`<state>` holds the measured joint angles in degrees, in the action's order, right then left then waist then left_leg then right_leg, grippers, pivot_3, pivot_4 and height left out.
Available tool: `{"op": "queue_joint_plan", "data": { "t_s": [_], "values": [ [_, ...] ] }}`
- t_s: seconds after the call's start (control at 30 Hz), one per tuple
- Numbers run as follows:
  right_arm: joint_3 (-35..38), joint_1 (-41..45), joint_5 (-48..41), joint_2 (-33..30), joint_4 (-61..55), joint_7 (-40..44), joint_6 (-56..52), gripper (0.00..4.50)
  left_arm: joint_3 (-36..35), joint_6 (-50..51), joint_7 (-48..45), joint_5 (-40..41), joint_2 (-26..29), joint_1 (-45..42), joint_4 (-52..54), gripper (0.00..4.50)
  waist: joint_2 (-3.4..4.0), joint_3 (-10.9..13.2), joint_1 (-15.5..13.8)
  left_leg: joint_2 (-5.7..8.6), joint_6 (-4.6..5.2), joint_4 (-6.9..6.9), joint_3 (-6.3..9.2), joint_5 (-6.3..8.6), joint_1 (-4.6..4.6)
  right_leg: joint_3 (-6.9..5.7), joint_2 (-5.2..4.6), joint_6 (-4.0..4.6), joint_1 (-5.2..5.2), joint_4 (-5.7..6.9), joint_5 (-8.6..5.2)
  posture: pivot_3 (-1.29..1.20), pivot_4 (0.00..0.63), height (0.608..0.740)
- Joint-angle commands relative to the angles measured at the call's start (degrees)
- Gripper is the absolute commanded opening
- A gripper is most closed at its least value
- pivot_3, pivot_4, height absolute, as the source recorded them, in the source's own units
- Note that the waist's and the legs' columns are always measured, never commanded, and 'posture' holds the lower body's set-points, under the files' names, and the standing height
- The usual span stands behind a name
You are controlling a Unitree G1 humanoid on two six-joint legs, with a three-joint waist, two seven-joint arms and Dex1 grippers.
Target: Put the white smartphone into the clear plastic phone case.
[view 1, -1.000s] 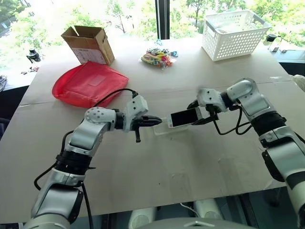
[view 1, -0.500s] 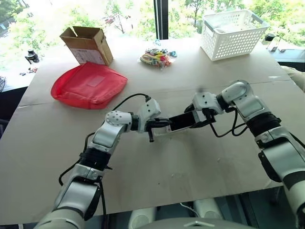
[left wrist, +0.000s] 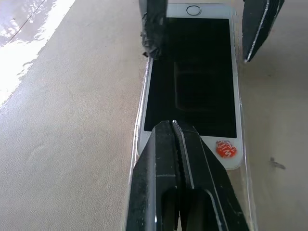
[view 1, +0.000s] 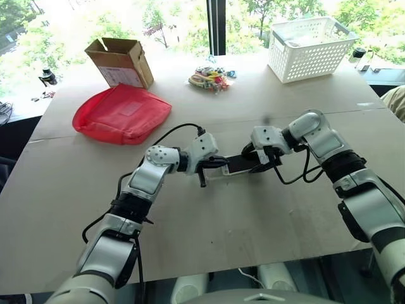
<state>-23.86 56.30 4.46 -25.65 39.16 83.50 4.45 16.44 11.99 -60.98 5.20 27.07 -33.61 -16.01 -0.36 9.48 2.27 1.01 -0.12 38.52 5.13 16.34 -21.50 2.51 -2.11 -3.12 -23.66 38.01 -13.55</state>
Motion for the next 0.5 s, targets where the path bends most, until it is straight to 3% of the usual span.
{"op": "queue_joint_plan", "data": {
  "t_s": [0.03, 0.23, 0.37, 0.47, 0.5],
  "values": [
    [2.10, 1.11, -0.94, -0.68, -2.96, -0.18, -0.96, 4.43, 4.51, 2.14, -1.02, -3.49, 0.15, 3.27, -2.09, 0.00, 0.01, -0.01, 0.01, 0.00, 0.00, 0.00, 0.00, 0.00, 0.00, 0.00, 0.00, 0.00, 0.00, 0.00, 0.00, 0.00, 0.150, 0.740],
    [4.70, 1.16, -4.28, -2.75, -9.35, 1.36, -8.06, 4.43, 4.89, 1.53, -1.30, -4.50, 0.57, 4.02, -2.00, 0.00, 0.05, -0.08, -0.03, 0.00, 0.00, 0.00, 0.04, 0.00, 0.00, -0.01, -0.01, 0.00, 0.00, -0.02, 0.00, 0.00, 0.150, 0.740],
    [4.11, 0.16, -2.63, -7.73, -11.76, 1.96, -10.70, 4.43, 3.79, 1.46, -0.71, -4.11, 0.74, 3.96, -1.29, 0.00, 0.09, -0.13, -0.27, 0.04, 0.02, 0.00, 0.04, 0.01, -0.01, -0.03, -0.04, 0.00, 0.02, -0.03, 0.00, 0.00, 0.150, 0.740],
    [4.15, -2.16, -2.30, -12.37, -13.36, 2.45, -13.05, 3.57, -0.64, 6.67, 0.76, -1.13, 3.48, 5.09, 9.84, 0.00, 0.09, -0.12, -0.06, 0.04, 0.03, -0.01, 0.04, 0.02, -0.02, -0.03, -0.04, 0.00, 0.01, -0.05, 0.00, 0.00, 0.150, 0.740],
    [4.05, -2.81, -1.99, -13.14, -13.45, 1.76, -12.82, 3.07, -2.86, 9.44, 1.73, 0.78, 3.75, 5.13, 13.77, 0.00, 0.09, -0.11, -0.06, 0.01, 0.03, -0.03, 0.04, 0.02, -0.06, -0.03, -0.04, 0.00, -0.01, -0.07, -0.01, 0.00, 0.150, 0.740]
  ]
}}
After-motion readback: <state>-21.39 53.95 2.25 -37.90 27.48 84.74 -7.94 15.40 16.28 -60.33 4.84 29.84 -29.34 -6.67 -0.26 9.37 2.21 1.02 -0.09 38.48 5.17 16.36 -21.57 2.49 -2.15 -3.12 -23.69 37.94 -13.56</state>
